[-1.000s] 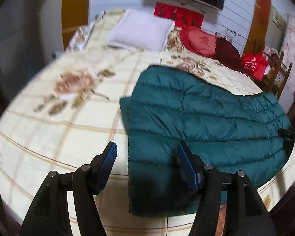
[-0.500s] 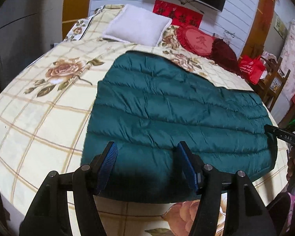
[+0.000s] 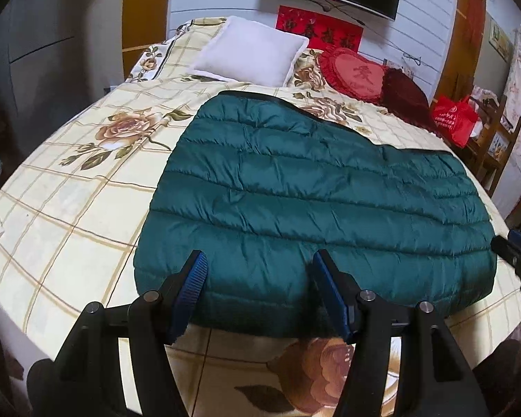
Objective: Fold large clothes
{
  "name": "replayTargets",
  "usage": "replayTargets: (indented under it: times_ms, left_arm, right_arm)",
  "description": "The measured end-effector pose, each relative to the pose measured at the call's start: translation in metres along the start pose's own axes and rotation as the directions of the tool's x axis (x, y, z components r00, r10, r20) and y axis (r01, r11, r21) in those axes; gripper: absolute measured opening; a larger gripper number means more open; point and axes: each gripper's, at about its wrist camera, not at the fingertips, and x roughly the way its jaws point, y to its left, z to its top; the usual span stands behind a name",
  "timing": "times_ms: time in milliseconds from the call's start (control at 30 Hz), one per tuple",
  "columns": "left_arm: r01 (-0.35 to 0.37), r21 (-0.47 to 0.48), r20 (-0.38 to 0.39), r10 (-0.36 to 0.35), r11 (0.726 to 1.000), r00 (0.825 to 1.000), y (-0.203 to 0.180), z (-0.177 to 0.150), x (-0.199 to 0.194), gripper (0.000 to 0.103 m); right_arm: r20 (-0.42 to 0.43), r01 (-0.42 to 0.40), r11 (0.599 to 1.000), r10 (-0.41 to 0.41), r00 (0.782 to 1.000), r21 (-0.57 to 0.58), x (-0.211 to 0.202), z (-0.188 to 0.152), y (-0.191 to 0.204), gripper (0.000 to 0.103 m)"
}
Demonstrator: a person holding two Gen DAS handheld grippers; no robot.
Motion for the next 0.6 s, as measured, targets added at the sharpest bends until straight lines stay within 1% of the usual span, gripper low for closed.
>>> replayTargets:
  times_ms: [67,167,233,433,600]
  left_arm:
    - [-0.022,0.016,0.0,0.022,1.0,1.0,-0.004,-0.003,-0.003,0.068]
    - [-0.046,0.04,0.006,0.046,0.998,0.999,-0.009,-0.009,-0.007,0.068]
    - [-0.049,0.047,0.015,0.049,0.998,0.999,-0.012,-0.012,-0.01,0.068]
    - [-0.056,0.046,0.031,0.054,0.997,0.998,-0.014,-0.018,-0.016,0.068]
    - [-0.066,0.047,0.034,0.064,0.997,0.997,-0.014,-0.022,-0.018,0.068]
  right_arm:
    - [-0.011,-0.028,1.0,0.027,1.0,-0.015,-0.001,-0.01,0.015,0.084]
    - [-0.009,-0.039,0.998,0.039,0.999,-0.048,-0.003,-0.02,0.035,0.085]
    - [-0.005,-0.045,0.997,0.045,0.999,-0.065,-0.005,-0.026,0.046,0.085]
    - [0.007,-0.076,0.995,0.077,0.997,-0.069,-0.011,-0.037,0.066,0.085]
    - [0.006,-0.074,0.994,0.074,0.997,-0.076,-0.012,-0.04,0.073,0.085]
